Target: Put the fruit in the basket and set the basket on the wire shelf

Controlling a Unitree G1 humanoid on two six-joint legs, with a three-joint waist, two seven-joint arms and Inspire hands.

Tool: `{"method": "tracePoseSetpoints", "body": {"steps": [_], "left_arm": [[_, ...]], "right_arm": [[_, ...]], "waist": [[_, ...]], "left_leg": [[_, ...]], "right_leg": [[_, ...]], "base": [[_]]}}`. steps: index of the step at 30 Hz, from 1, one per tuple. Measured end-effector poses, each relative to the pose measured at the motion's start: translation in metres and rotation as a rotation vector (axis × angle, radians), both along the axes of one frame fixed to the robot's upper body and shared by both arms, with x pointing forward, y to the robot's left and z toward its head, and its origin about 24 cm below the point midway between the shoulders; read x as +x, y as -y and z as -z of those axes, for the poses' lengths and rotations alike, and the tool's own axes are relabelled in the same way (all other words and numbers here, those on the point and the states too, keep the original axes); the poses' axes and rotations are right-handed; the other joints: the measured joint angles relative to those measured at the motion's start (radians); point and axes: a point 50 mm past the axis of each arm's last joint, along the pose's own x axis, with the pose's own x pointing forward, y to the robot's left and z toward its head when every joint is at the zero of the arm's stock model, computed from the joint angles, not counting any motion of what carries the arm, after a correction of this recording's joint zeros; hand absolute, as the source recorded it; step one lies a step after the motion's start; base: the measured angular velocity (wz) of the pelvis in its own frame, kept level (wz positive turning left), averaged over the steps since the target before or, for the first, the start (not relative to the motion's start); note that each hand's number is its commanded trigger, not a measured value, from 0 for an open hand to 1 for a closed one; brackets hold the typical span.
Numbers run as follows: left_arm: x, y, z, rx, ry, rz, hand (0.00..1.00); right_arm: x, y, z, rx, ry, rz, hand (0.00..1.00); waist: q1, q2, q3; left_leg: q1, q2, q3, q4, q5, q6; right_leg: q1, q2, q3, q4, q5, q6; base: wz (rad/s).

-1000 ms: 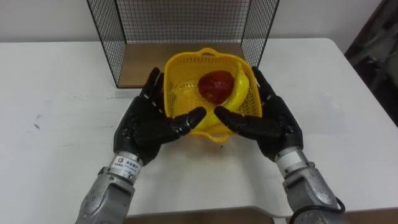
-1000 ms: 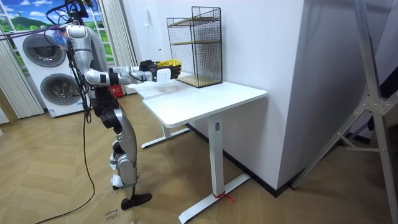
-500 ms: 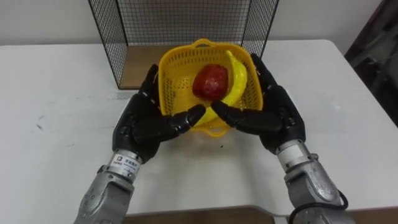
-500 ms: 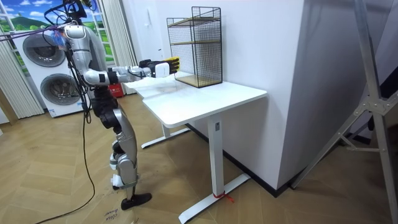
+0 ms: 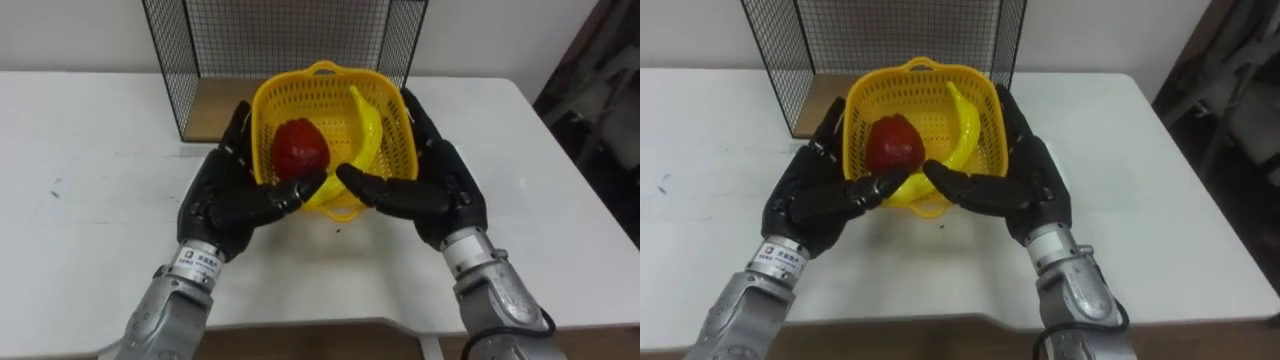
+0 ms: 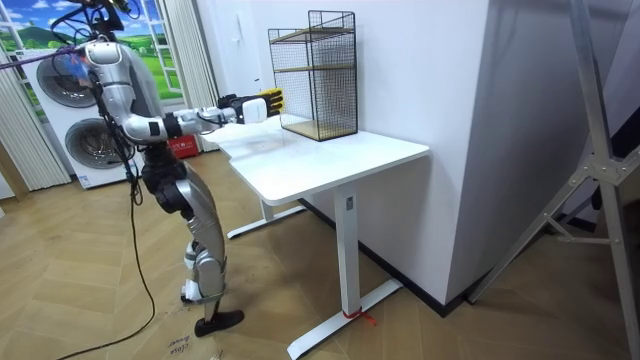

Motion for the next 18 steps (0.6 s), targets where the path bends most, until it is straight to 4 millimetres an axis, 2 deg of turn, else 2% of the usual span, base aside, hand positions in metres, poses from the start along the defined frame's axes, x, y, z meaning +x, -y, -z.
{"method": "tracePoseSetpoints", "body": {"steps": [1, 2, 3, 4, 5, 6, 7, 8, 9, 10, 11, 13, 15, 16, 18], "left_arm": [[0.0, -0.0001, 0.0006, -0.001, -0.003, 0.001, 0.0], [-0.0005, 0.0036, 0.0008, -0.024, -0.006, 0.012, 0.0], [-0.0009, 0.0054, 0.001, -0.029, -0.008, 0.019, 0.0], [-0.0011, 0.0056, 0.0013, -0.03, -0.009, 0.019, 0.0], [-0.0019, 0.004, 0.0021, -0.021, -0.013, 0.019, 0.0], [-0.0014, 0.0009, 0.0017, -0.016, -0.01, 0.01, 0.0], [-0.0008, -0.0004, 0.0011, -0.016, -0.007, 0.004, 0.0], [-0.0005, -0.0016, 0.0003, -0.013, -0.001, 0.0, 0.0], [-0.0005, -0.0023, 0.0003, -0.01, -0.001, -0.001, 0.0], [-0.0007, -0.0022, 0.0004, -0.01, -0.001, 0.002, 0.0], [-0.001, -0.0018, 0.0007, -0.006, -0.003, 0.007, 0.0], [-0.0009, -0.0008, 0.0004, -0.006, -0.001, 0.01, 0.0], [-0.0013, 0.0006, 0.0005, -0.006, 0.001, 0.015, 0.0], [-0.0013, 0.0005, 0.0004, -0.006, 0.003, 0.014, 0.0], [-0.0006, 0.0001, -0.0008, -0.007, 0.01, 0.01, 0.0]], "right_arm": [[0.0, 0.0014, 0.0011, -0.004, -0.005, 0.003, 0.0], [0.0002, 0.0062, 0.0022, -0.016, -0.011, 0.012, 0.0], [0.0001, 0.0086, 0.0028, -0.017, -0.015, 0.013, 0.0], [-0.0001, 0.0087, 0.0044, -0.013, -0.023, 0.011, 0.0], [-0.0009, 0.0081, 0.0084, -0.015, -0.045, 0.004, 0.0], [-0.0022, 0.0056, 0.0108, -0.013, -0.06, -0.005, 0.0], [-0.0023, 0.0044, 0.0109, -0.009, -0.061, -0.008, 0.0], [-0.0021, 0.0042, 0.0096, -0.009, -0.056, -0.01, 0.0], [-0.002, 0.0052, 0.009, -0.009, -0.053, -0.009, 0.0], [-0.002, 0.0053, 0.009, -0.006, -0.054, -0.009, 0.0], [-0.0021, 0.0053, 0.0091, -0.004, -0.054, -0.01, 0.0], [-0.002, 0.0048, 0.0084, -0.004, -0.051, -0.011, 0.0], [-0.0018, 0.0057, 0.0076, -0.005, -0.048, -0.009, 0.0], [-0.0018, 0.0059, 0.0072, -0.006, -0.046, -0.009, 0.0], [-0.0016, 0.0044, 0.0057, -0.004, -0.04, -0.013, 0.0]], "waist": [[-0.009, -0.004, -0.0007], [-0.007, -0.007, 0.0005], [0.003, -0.007, -0.0009], [0.01, -0.003, -0.0027], [0.027, 0.002, -0.0108], [0.025, 0.003, -0.0273], [0.024, -0.004, -0.0307], [0.017, -0.017, -0.0295], [0.015, -0.02, -0.0289], [0.015, -0.019, -0.0287], [0.014, -0.021, -0.0283], [0.01, -0.028, -0.0304], [0.001, -0.029, -0.0294], [-0.001, -0.032, -0.0283], [0.001, -0.041, -0.0218]], "left_leg": [[-0.026, -0.021, -0.013, -0.021, -0.004, 0.007], [-0.081, -0.05, -0.016, -0.101, 0.001, 0.011], [-0.12, -0.072, -0.014, -0.218, 0.039, 0.007], [-0.134, -0.077, -0.013, -0.27, 0.078, 0.014], [-0.132, -0.073, -0.014, -0.332, 0.148, 0.022], [-0.116, -0.078, -0.013, -0.357, 0.195, 0.034], [-0.111, -0.082, -0.011, -0.365, 0.204, 0.039], [-0.1, -0.094, -0.011, -0.369, 0.211, 0.047], [-0.099, -0.1, -0.013, -0.357, 0.222, 0.059], [-0.099, -0.106, -0.015, -0.348, 0.226, 0.065], [-0.099, -0.112, -0.018, -0.333, 0.225, 0.081], [-0.099, -0.136, -0.008, -0.319, 0.202, 0.098], [-0.086, -0.183, -0.002, -0.312, 0.172, 0.123], [-0.084, -0.193, 0.001, -0.308, 0.164, 0.13], [-0.083, -0.229, 0.012, -0.268, 0.12, 0.156]], "right_leg": [[-0.001, -0.002, 0.008, 0.0, -0.001, -0.001], [-0.012, -0.005, 0.027, 0.0, -0.007, 0.007], [-0.018, -0.006, 0.04, 0.0, -0.009, 0.01], [-0.019, -0.006, 0.045, 0.001, -0.01, 0.013], [-0.016, -0.008, 0.046, 0.001, -0.016, 0.021], [-0.011, -0.01, 0.045, 0.0, -0.023, 0.028], [-0.009, -0.013, 0.045, -0.003, -0.026, 0.031], [0.002, -0.023, 0.044, -0.005, -0.031, 0.042], [0.012, -0.027, 0.045, -0.006, -0.038, 0.048], [0.016, -0.028, 0.046, -0.006, -0.044, 0.051], [0.023, -0.038, 0.048, -0.001, -0.058, 0.057], [0.026, -0.065, 0.048, 0.013, -0.08, 0.066], [0.041, -0.112, 0.042, 0.03, -0.112, 0.092], [0.042, -0.121, 0.041, 0.039, -0.119, 0.097], [0.019, -0.167, 0.03, 0.16, -0.148, 0.128]], "base": [[0.47], [0.17], [-0.08], [-0.46], [-0.44], [-0.32], [0.0], [0.03], [0.0], [-0.05], [0.0], [0.07], [0.19], [0.11], [0.07]]}}
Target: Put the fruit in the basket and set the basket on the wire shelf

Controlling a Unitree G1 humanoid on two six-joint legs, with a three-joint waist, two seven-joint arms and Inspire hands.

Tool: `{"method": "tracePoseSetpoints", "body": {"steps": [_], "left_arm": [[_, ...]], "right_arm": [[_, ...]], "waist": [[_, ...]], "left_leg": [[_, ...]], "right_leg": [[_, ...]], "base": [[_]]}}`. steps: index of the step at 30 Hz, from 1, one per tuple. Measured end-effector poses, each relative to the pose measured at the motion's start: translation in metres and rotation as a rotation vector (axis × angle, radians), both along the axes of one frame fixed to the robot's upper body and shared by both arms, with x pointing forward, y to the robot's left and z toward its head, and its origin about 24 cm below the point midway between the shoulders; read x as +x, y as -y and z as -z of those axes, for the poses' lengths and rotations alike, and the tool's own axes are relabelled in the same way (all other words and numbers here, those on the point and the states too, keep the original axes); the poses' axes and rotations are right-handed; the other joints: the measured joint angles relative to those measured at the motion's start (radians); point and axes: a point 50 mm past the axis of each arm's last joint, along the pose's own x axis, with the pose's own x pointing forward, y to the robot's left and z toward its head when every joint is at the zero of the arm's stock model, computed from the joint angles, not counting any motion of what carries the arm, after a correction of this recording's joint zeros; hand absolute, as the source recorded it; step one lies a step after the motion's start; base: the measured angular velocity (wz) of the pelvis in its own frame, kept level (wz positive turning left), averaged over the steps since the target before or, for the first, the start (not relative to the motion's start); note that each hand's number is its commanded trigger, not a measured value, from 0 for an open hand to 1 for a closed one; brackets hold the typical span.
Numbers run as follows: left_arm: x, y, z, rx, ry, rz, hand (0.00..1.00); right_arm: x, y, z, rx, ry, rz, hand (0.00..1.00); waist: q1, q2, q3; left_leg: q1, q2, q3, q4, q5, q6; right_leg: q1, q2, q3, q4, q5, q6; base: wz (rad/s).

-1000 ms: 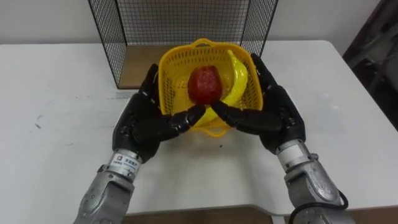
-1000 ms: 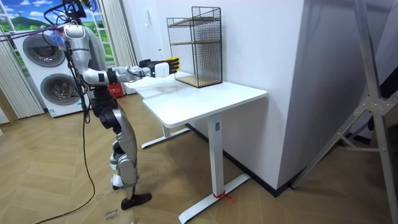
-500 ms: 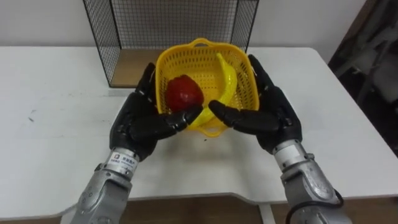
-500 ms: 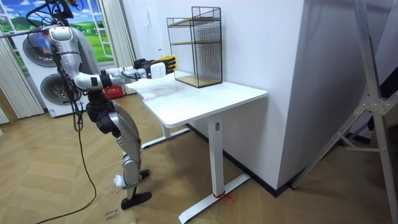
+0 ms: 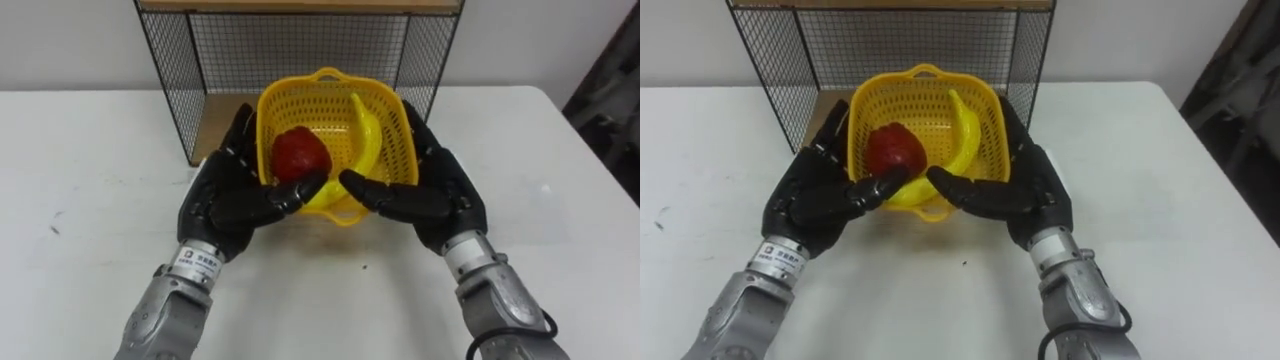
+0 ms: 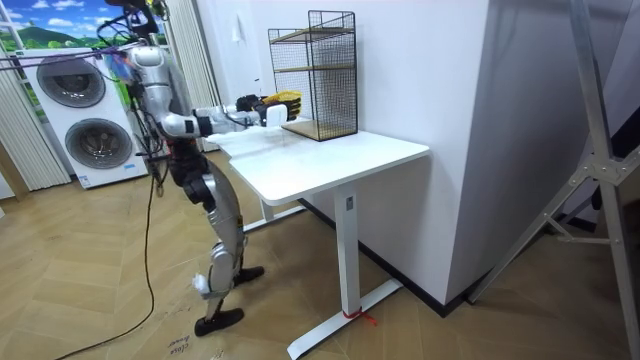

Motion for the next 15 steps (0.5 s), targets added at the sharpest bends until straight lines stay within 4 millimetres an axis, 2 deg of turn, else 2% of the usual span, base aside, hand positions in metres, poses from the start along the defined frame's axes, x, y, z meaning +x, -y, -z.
{"method": "tracePoseSetpoints", "body": {"steps": [1, 2, 3, 4, 6, 7, 8, 9, 10, 11, 12, 13, 14, 15], "left_arm": [[0.0, 0.0, 0.0, -0.001, 0.0, 0.001, 0.0], [0.0, 0.0, 0.0, 0.001, 0.004, -0.002, 0.0], [0.0, 0.0, -0.001, 0.002, 0.008, -0.003, 0.0], [0.0, 0.0, -0.001, 0.0, 0.008, -0.002, 0.0], [0.0, 0.002, -0.001, -0.001, 0.01, -0.001, 0.0], [0.0, 0.001, -0.003, 0.0, 0.018, -0.004, 0.0], [0.001, 0.001, -0.004, -0.001, 0.025, -0.006, 0.0], [0.003, 0.001, -0.007, -0.003, 0.038, -0.012, 0.0], [0.005, 0.0, -0.009, 0.0, 0.047, -0.012, 0.0], [0.009, 0.0, -0.012, 0.002, 0.063, -0.013, 0.0], [0.011, 0.001, -0.015, 0.001, 0.073, -0.01, 0.0], [0.011, 0.001, -0.015, 0.002, 0.076, -0.009, 0.0], [0.012, 0.002, -0.016, -0.001, 0.079, -0.008, 0.0], [0.012, 0.003, -0.016, -0.003, 0.078, -0.006, 0.0]], "right_arm": [[0.0, 0.0, 0.0, -0.002, -0.001, 0.002, 0.0], [0.001, 0.0, -0.001, -0.007, 0.002, 0.005, 0.0], [0.002, -0.001, -0.002, -0.013, 0.009, 0.003, 0.0], [0.002, 0.0, -0.003, -0.015, 0.013, 0.004, 0.0], [0.003, 0.001, -0.003, -0.03, 0.02, 0.01, 0.0], [0.003, 0.0, -0.004, -0.03, 0.025, 0.008, 0.0], [0.003, 0.0, -0.004, -0.029, 0.03, 0.009, 0.0], [0.004, 0.002, -0.006, -0.029, 0.037, 0.016, 0.0], [0.005, 0.002, -0.006, -0.029, 0.041, 0.017, 0.0], [0.007, 0.001, -0.007, -0.034, 0.043, 0.016, 0.0], [0.007, 0.002, -0.006, -0.037, 0.04, 0.018, 0.0], [0.007, 0.002, -0.006, -0.037, 0.04, 0.019, 0.0], [0.008, 0.002, -0.007, -0.038, 0.041, 0.017, 0.0], [0.008, 0.002, -0.007, -0.038, 0.043, 0.018, 0.0]], "waist": [[0.0, 0.0, 0.0009], [0.0, -0.006, 0.0043], [-0.003, -0.01, 0.0056], [-0.005, -0.008, 0.0068], [-0.004, 0.018, 0.0176], [-0.004, 0.031, 0.0168], [-0.005, 0.036, 0.0197], [-0.007, 0.045, 0.0278], [-0.007, 0.046, 0.0302], [-0.005, 0.046, 0.032], [-0.003, 0.048, 0.0316], [-0.004, 0.048, 0.0317], [-0.006, 0.053, 0.0288], [-0.003, 0.059, 0.0245]], "left_leg": [[0.0, -0.005, 0.001, 0.013, -0.012, 0.006], [0.004, -0.015, 0.002, 0.031, -0.036, 0.014], [0.009, -0.026, 0.0, 0.046, -0.055, 0.025], [0.013, -0.028, -0.002, 0.054, -0.066, 0.03], [0.055, -0.02, -0.021, 0.045, -0.091, 0.042], [0.064, -0.014, -0.03, 0.034, -0.095, 0.045], [0.067, -0.011, -0.031, 0.028, -0.096, 0.046], [0.07, -0.005, -0.037, 0.017, -0.094, 0.051], [0.067, -0.004, -0.037, 0.013, -0.092, 0.052], [0.065, -0.004, -0.038, 0.01, -0.088, 0.054], [0.068, -0.004, -0.038, 0.006, -0.087, 0.054], [0.069, -0.005, -0.038, 0.002, -0.087, 0.054], [0.08, -0.003, -0.039, -0.01, -0.087, 0.053], [0.096, 0.001, -0.038, -0.041, -0.076, 0.05]], "right_leg": [[-0.012, -0.008, -0.006, 0.041, 0.001, 0.0], [-0.046, -0.028, -0.015, 0.138, 0.012, 0.009], [-0.084, -0.049, -0.023, 0.229, 0.041, 0.011], [-0.099, -0.052, -0.023, 0.265, 0.064, 0.007], [-0.135, -0.045, -0.025, 0.351, 0.158, 0.007], [-0.156, -0.029, -0.03, 0.337, 0.136, 0.009], [-0.166, -0.022, -0.036, 0.316, 0.12, 0.004], [-0.183, -0.004, -0.038, 0.239, 0.094, -0.003], [-0.193, 0.008, -0.038, 0.19, 0.087, -0.004], [-0.201, 0.029, -0.034, 0.079, 0.083, -0.005], [-0.196, 0.048, -0.035, -0.029, 0.094, -0.016], [-0.192, 0.056, -0.033, -0.063, 0.114, -0.025], [-0.18, 0.072, -0.018, -0.088, 0.174, -0.03], [-0.163, 0.077, -0.02, -0.116, 0.196, -0.033]], "base": [[0.07], [0.15], [0.13], [0.12], [0.0], [0.04], [0.1], [0.11], [0.1], [0.04], [0.04], [0.09], [0.0], [-0.04]]}}
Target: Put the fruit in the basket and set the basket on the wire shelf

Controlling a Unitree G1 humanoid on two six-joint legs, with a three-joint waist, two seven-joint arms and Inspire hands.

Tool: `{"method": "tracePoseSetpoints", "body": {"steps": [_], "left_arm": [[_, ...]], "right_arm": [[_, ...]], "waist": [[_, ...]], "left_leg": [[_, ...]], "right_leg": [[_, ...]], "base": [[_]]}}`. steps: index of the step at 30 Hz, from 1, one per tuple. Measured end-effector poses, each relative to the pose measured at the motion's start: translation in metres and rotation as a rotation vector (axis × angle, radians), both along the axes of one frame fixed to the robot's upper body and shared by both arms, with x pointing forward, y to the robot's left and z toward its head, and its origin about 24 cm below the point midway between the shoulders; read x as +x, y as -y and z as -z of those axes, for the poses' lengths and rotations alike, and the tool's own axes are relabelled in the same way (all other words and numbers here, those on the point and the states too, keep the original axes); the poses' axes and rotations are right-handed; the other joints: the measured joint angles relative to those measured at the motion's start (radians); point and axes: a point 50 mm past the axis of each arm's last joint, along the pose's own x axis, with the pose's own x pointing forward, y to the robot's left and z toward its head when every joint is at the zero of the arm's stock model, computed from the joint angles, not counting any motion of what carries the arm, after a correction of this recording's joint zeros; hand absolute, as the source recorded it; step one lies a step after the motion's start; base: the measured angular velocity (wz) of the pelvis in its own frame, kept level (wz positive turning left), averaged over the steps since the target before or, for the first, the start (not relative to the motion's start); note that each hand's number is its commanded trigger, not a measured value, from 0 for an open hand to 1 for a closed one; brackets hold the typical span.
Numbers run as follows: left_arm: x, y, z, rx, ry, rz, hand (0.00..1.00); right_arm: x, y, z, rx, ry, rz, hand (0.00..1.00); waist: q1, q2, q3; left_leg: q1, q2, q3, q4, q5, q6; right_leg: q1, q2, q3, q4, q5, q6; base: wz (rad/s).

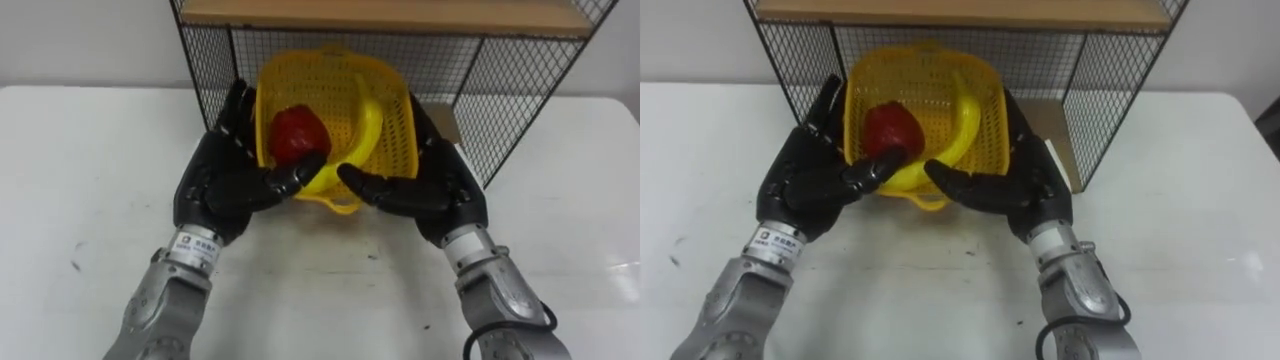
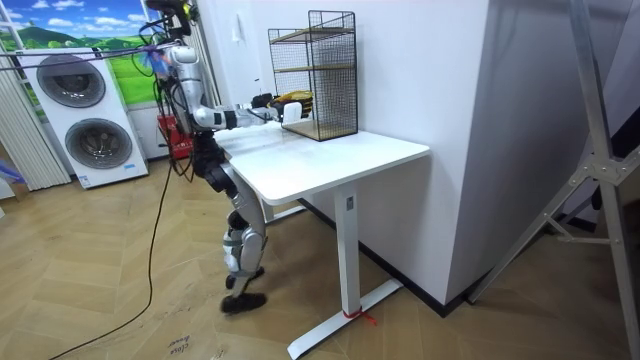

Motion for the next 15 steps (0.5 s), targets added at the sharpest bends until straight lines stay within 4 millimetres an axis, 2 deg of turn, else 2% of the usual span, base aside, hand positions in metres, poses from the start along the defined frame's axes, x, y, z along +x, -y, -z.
{"method": "tracePoseSetpoints", "body": {"steps": [1, 3, 6, 9, 13, 14, 15], "left_arm": [[0.0, 0.0, 0.0, 0.002, 0.0, 0.0, 0.0], [0.0, -0.001, 0.001, 0.017, -0.003, -0.001, 0.0], [0.0, -0.003, 0.001, 0.035, -0.007, -0.006, 0.0], [0.0, -0.002, 0.002, 0.056, -0.01, -0.002, 0.0], [0.002, -0.004, 0.006, 0.059, -0.028, -0.008, 0.0], [0.003, -0.004, 0.009, 0.061, -0.042, -0.004, 0.0], [0.005, -0.003, 0.01, 0.065, -0.057, 0.003, 0.0]], "right_arm": [[0.0, 0.0, 0.0, 0.003, 0.001, -0.001, 0.0], [0.0, -0.001, 0.0, 0.01, -0.002, -0.001, 0.0], [0.0, 0.0, 0.0, 0.027, -0.003, 0.004, 0.0], [0.0, -0.003, 0.0, 0.029, -0.004, -0.005, 0.0], [0.0, -0.001, 0.0, 0.042, -0.007, 0.001, 0.0], [0.0, -0.001, 0.003, 0.042, -0.017, 0.002, 0.0], [0.002, -0.001, 0.006, 0.047, -0.036, 0.01, 0.0]], "waist": [[0.0, 0.001, -0.001], [0.0, 0.008, -0.0134], [-0.001, 0.007, -0.0232], [-0.003, 0.004, -0.0258], [-0.008, 0.002, -0.0239], [-0.008, 0.0, -0.0227], [-0.007, -0.003, -0.0169]], "left_leg": [[0.01, 0.002, 0.0, -0.017, 0.008, -0.001], [0.046, 0.013, 0.004, -0.063, 0.024, -0.005], [0.073, 0.023, 0.006, -0.09, 0.032, -0.014], [0.085, 0.034, 0.016, -0.095, 0.035, -0.016], [0.1, 0.035, 0.02, -0.106, 0.038, -0.019], [0.107, 0.036, 0.022, -0.115, 0.042, -0.021], [0.112, 0.038, 0.023, -0.117, 0.042, -0.023]], "right_leg": [[0.01, 0.003, 0.001, -0.018, 0.01, 0.0], [0.05, 0.02, 0.008, -0.081, 0.046, -0.003], [0.087, 0.034, 0.008, -0.132, 0.075, -0.009], [0.104, 0.046, 0.009, -0.154, 0.088, -0.014], [0.114, 0.045, 0.006, -0.157, 0.089, -0.016], [0.121, 0.046, 0.006, -0.169, 0.095, -0.018], [0.128, 0.047, 0.003, -0.176, 0.099, -0.019]], "base": [[-0.15], [-0.12], [-0.11], [-0.09], [-0.04], [-0.04], [-0.03]]}}
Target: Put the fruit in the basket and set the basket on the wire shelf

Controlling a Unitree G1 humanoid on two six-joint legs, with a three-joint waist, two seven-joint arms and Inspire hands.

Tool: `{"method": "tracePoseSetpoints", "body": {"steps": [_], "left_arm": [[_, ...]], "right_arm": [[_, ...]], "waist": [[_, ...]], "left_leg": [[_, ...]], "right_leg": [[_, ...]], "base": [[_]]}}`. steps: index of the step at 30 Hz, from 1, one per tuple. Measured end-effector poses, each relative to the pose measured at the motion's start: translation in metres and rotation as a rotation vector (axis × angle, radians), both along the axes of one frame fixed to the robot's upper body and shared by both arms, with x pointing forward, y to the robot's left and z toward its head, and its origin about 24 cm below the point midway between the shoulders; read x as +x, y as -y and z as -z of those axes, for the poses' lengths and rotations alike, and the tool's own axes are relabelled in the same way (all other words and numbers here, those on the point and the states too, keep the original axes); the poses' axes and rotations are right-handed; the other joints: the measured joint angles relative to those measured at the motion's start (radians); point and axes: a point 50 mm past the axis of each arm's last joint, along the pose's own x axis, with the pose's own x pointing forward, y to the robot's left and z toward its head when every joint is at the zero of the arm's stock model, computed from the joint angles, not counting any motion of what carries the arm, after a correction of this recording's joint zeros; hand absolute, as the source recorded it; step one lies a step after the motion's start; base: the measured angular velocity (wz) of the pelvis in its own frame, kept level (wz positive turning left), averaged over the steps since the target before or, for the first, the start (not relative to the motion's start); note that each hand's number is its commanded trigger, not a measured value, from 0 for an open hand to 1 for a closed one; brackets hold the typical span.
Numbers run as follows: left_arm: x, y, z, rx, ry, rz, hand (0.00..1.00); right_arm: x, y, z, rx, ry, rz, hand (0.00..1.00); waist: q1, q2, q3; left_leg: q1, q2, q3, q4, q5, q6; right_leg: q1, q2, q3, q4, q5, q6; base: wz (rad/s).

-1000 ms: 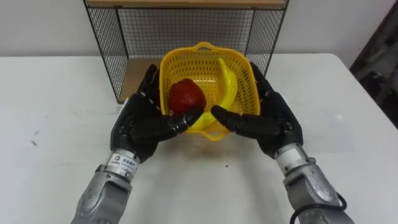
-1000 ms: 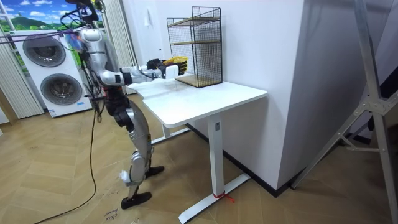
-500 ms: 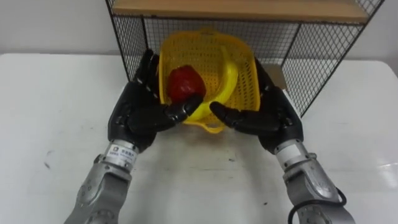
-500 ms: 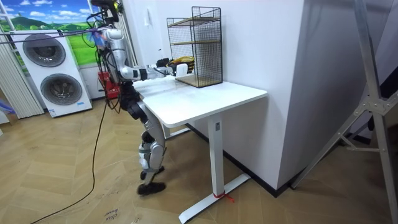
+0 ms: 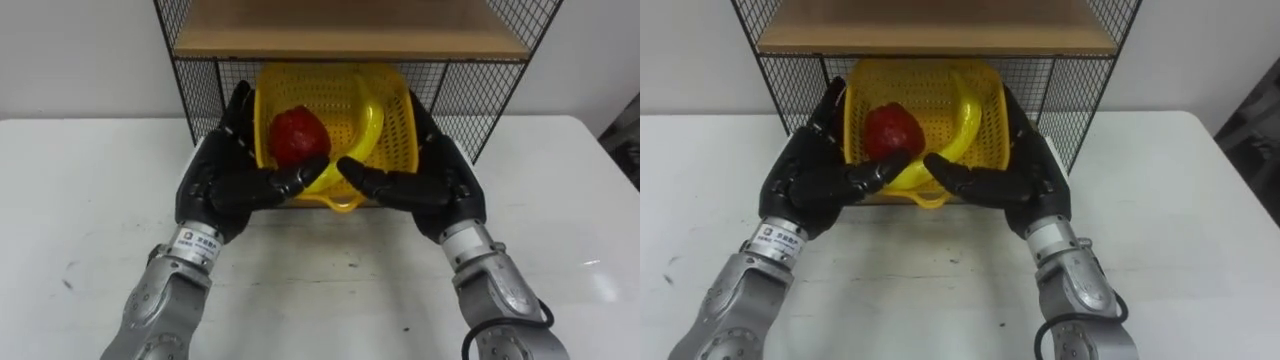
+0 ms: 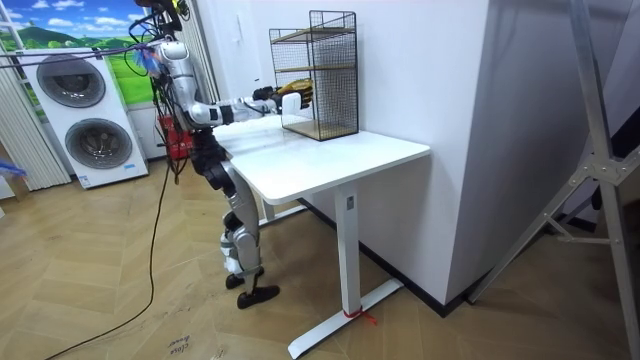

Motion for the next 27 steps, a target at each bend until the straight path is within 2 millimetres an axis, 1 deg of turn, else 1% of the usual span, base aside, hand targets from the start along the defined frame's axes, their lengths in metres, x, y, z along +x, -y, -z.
{"method": "tracePoseSetpoints", "body": {"steps": [2, 4, 6, 9, 12, 15, 18, 24, 27], "left_arm": [[0.004, 0.002, 0.001, 0.005, -0.017, 0.012, 0.0], [0.008, 0.003, -0.001, 0.009, -0.018, 0.015, 0.0], [0.018, 0.005, 0.0, 0.016, -0.036, 0.012, 0.0], [0.032, 0.01, -0.001, 0.026, -0.07, 0.003, 0.0], [0.047, 0.013, -0.001, 0.036, -0.103, -0.008, 0.0], [0.058, 0.015, -0.001, 0.035, -0.142, -0.024, 0.0], [0.064, 0.017, 0.003, 0.042, -0.189, -0.033, 0.0], [0.07, 0.023, 0.016, 0.057, -0.313, -0.046, 0.0], [0.074, 0.024, 0.02, 0.072, -0.359, -0.051, 0.0]], "right_arm": [[0.002, 0.002, 0.005, -0.006, -0.028, 0.019, 0.0], [0.006, 0.002, 0.006, -0.013, -0.044, 0.029, 0.0], [0.017, 0.003, 0.007, -0.023, -0.073, 0.046, 0.0], [0.027, 0.001, -0.001, -0.019, -0.064, 0.065, 0.0], [0.038, -0.001, -0.011, -0.006, -0.051, 0.081, 0.0], [0.05, -0.002, -0.014, 0.007, -0.072, 0.093, 0.0], [0.057, -0.003, -0.009, 0.006, -0.123, 0.099, 0.0], [0.063, -0.004, 0.002, -0.023, -0.228, 0.114, 0.0], [0.066, -0.005, 0.001, -0.032, -0.247, 0.12, 0.0]], "waist": [[-0.002, -0.002, 0.001], [-0.009, -0.003, 0.0047], [-0.017, 0.0, 0.0051], [-0.018, 0.003, 0.0062], [-0.015, 0.006, 0.0066], [-0.015, 0.007, 0.0068], [-0.009, 0.008, 0.0063], [0.005, 0.016, 0.003], [0.009, 0.022, 0.0037]], "left_leg": [[-0.003, 0.002, 0.0, 0.0, -0.002, -0.003], [-0.005, 0.002, 0.0, 0.0, -0.001, -0.002], [-0.005, 0.004, 0.001, -0.001, 0.002, 0.002], [-0.002, 0.01, 0.004, -0.003, 0.003, 0.0], [-0.002, 0.012, 0.006, -0.01, 0.007, -0.001], [-0.002, 0.013, 0.009, -0.017, 0.011, -0.003], [0.002, 0.013, 0.014, -0.033, 0.023, -0.005], [0.003, 0.015, 0.018, -0.031, 0.023, -0.005], [0.002, 0.015, 0.017, -0.032, 0.023, -0.005]], "right_leg": [[0.001, 0.001, -0.003, -0.009, 0.004, -0.001], [0.0, 0.002, -0.002, -0.012, 0.007, -0.001], [0.005, 0.005, -0.003, -0.022, 0.012, 0.0], [0.018, 0.012, -0.005, -0.051, 0.029, -0.003], [0.019, 0.013, -0.012, -0.064, 0.037, -0.004], [0.018, 0.016, -0.022, -0.073, 0.043, -0.007], [0.018, 0.016, -0.022, -0.083, 0.052, -0.009], [0.017, 0.015, -0.021, -0.081, 0.052, -0.01], [0.017, 0.014, -0.021, -0.081, 0.052, -0.01]], "base": [[0.0], [0.0], [-0.02], [-0.03], [-0.02], [-0.04], [-0.05], [-0.02], [0.0]]}}
